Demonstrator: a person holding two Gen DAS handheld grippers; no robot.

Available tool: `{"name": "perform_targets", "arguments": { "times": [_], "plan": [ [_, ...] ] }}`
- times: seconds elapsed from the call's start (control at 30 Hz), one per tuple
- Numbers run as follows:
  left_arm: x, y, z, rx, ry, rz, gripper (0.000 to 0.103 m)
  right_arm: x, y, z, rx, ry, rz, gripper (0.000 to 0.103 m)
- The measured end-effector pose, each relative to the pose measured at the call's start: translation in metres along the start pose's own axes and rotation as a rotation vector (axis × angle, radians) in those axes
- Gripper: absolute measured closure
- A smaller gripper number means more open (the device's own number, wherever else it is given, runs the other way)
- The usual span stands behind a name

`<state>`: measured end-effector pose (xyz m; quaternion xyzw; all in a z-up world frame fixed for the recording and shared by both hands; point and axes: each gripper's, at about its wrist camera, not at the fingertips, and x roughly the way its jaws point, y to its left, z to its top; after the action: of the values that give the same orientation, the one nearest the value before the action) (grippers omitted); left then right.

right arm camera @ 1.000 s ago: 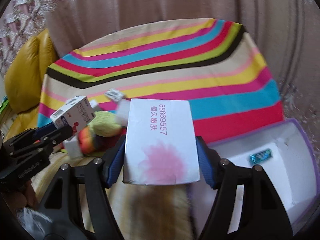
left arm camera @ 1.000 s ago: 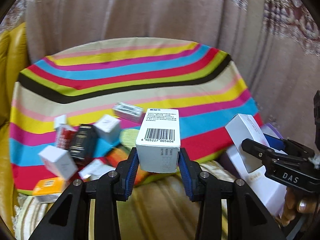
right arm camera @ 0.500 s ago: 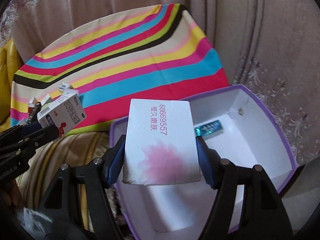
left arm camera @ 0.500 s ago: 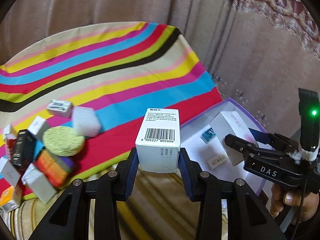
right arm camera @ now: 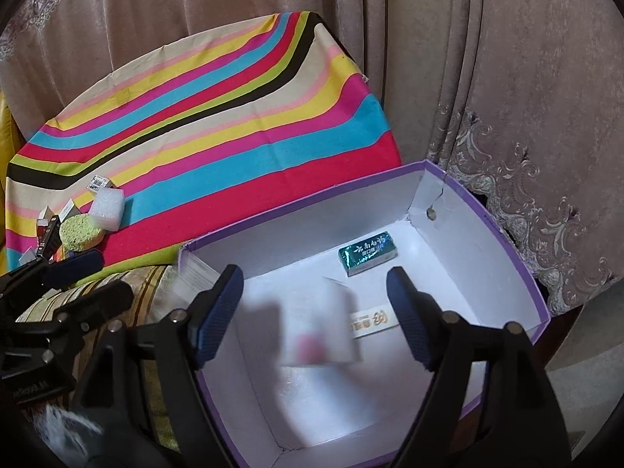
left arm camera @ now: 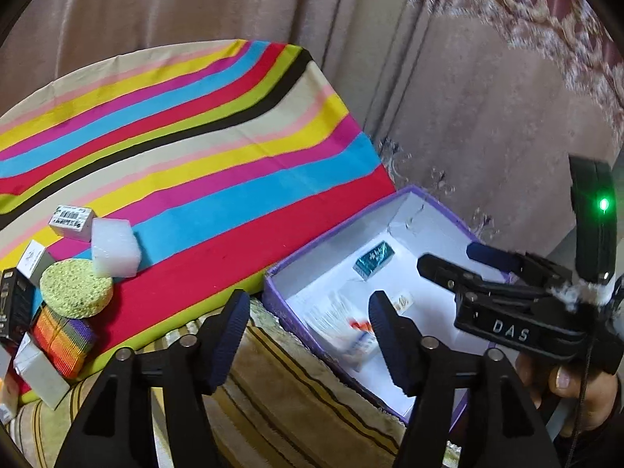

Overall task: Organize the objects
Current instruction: 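Carry both boxes into the purple-rimmed box and open both grippers, then return both grippers to the remaining items on the cloth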

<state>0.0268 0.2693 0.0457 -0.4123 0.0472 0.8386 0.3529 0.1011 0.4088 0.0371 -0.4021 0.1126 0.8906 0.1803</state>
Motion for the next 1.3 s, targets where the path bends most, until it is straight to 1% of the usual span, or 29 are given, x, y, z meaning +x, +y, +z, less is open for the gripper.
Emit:
{"name": "perform_targets", "arguments": {
  "times": [0.07, 0.1, 0.17, 0.23, 0.27, 0.3, 0.33, 0.37, 0.43, 0.5, 0.6, 0.67, 0.73, 0.83, 0.9, 1.0, 1.07, 1.3],
  "plan": [
    [-0.006, 0.003, 0.0, -0.013, -0.024, 0.015, 0.031, -0.002, 0.004, 0.0, -0.014, -0.014, 0.001, 0.02],
    [-0.011, 0.005, 0.0, -0.016, -0.037, 0.031, 0.028, -0.003, 0.007, 0.001, -0.026, -0.023, 0.0, 0.018],
    [-0.018, 0.009, 0.001, -0.025, -0.054, 0.073, 0.019, -0.007, 0.013, 0.002, -0.046, -0.042, -0.005, 0.014],
    [-0.027, 0.018, -0.001, -0.041, -0.071, 0.121, 0.019, -0.011, 0.019, 0.004, -0.058, -0.052, -0.015, 0.008],
    [-0.029, 0.022, -0.001, -0.052, -0.066, 0.141, 0.019, -0.013, 0.022, 0.005, -0.064, -0.056, -0.023, 0.008],
    [-0.032, 0.029, -0.003, -0.069, -0.057, 0.18, 0.019, -0.015, 0.026, 0.005, -0.074, -0.064, -0.036, 0.008],
    [-0.034, 0.035, -0.004, -0.09, -0.048, 0.235, 0.019, -0.018, 0.031, 0.006, -0.089, -0.077, -0.055, 0.007],
    [-0.037, 0.041, -0.006, -0.107, -0.052, 0.265, 0.019, -0.019, 0.035, 0.007, -0.098, -0.085, -0.071, 0.006],
    [-0.05, 0.058, -0.012, -0.154, -0.091, 0.303, 0.019, -0.023, 0.044, 0.008, -0.112, -0.104, -0.109, 0.002],
    [-0.062, 0.067, -0.017, -0.165, -0.11, 0.32, 0.019, -0.026, 0.052, 0.009, -0.128, -0.12, -0.122, 0.002],
    [-0.085, 0.088, -0.028, -0.195, -0.139, 0.331, 0.019, -0.026, 0.063, 0.008, -0.156, -0.115, -0.092, 0.002],
    [-0.097, 0.102, -0.038, -0.218, -0.128, 0.321, 0.019, -0.024, 0.068, 0.005, -0.157, -0.101, -0.034, 0.002],
    [-0.104, 0.119, -0.05, -0.257, -0.097, 0.337, 0.019, -0.024, 0.075, 0.002, -0.175, -0.093, 0.022, 0.002],
    [-0.116, 0.142, -0.072, -0.34, -0.089, 0.354, 0.019, -0.027, 0.088, -0.003, -0.228, -0.095, 0.057, 0.002],
    [-0.126, 0.156, -0.084, -0.387, -0.102, 0.347, 0.019, -0.026, 0.093, -0.005, -0.235, -0.089, 0.084, 0.002],
    [-0.139, 0.17, -0.098, -0.426, -0.124, 0.373, 0.019, -0.019, 0.096, -0.008, -0.215, -0.06, 0.147, 0.002],
    [-0.143, 0.175, -0.101, -0.439, -0.128, 0.382, 0.019, -0.015, 0.101, -0.01, -0.21, -0.03, 0.176, 0.002],
    [-0.15, 0.204, -0.108, -0.524, -0.146, 0.409, 0.019, -0.003, 0.123, -0.009, -0.231, 0.005, 0.227, 0.002]
  ]
}}
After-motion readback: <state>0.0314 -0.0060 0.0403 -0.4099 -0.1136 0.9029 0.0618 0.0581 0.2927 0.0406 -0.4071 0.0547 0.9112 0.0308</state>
